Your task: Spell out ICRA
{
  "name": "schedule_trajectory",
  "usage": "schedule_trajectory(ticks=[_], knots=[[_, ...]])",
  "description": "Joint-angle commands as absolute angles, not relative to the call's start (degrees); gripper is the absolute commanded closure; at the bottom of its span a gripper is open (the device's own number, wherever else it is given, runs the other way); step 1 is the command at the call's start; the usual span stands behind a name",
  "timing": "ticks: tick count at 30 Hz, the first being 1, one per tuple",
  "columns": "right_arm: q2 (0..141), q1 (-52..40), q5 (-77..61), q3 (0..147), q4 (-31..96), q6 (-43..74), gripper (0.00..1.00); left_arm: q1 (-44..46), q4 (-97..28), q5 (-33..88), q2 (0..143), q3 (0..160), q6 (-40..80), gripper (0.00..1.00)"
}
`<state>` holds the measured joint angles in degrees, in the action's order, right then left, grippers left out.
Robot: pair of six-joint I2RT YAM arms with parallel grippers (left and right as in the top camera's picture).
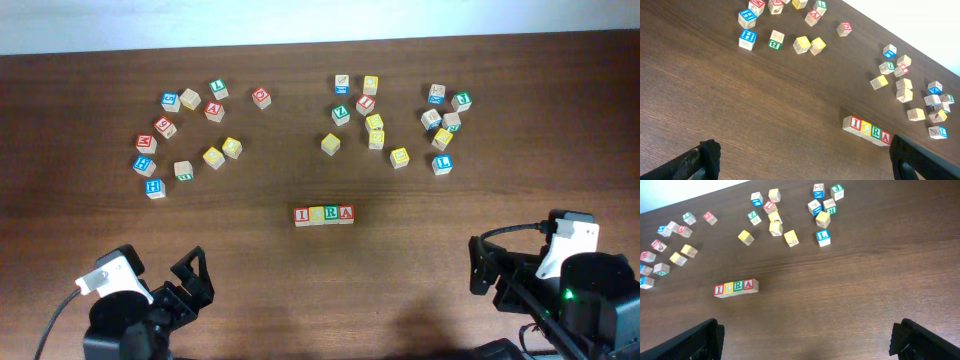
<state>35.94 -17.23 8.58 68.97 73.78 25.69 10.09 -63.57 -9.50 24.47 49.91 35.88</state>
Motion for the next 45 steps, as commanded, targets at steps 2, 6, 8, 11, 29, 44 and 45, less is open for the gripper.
schedule_trajectory(ticks=[2, 6, 8, 11, 29, 44, 45], knots=[[33.34, -12.99, 10.98, 64.18, 70.91, 25.65, 0.02, 9.82, -63.29, -10.33, 24.25, 49.41, 36.47, 0.01], [25.28, -7.33, 0.19, 50.72, 52.75, 13.28, 0.02, 9.82, -63.29, -10.33, 24.25, 49.41, 36.47, 0.01], [22.17, -5.65, -1.32, 45.52, 48.95, 13.52, 0.02, 9.82, -63.31, -10.35, 24.25, 49.41, 36.47, 0.01], [15.84, -2.37, -1.78, 37.45, 45.74, 15.44, 0.02, 9.82, -63.29, -10.35, 24.25, 49.41, 36.47, 0.01], [0.19, -1.1, -7.99, 11.29, 11.05, 4.71, 0.02, 9.82, -64.12, -10.35, 24.25, 49.41, 36.47, 0.01], [0.19, -1.1, -10.55, 0.32, -7.55, -3.31, 0.02, 9.82, -64.12, -10.35, 24.25, 49.41, 36.47, 0.01], [0.19, -1.1, -10.5, 0.32, -5.85, -4.34, 0.02, 9.82, -64.14, -10.35, 24.25, 49.41, 36.47, 0.01]])
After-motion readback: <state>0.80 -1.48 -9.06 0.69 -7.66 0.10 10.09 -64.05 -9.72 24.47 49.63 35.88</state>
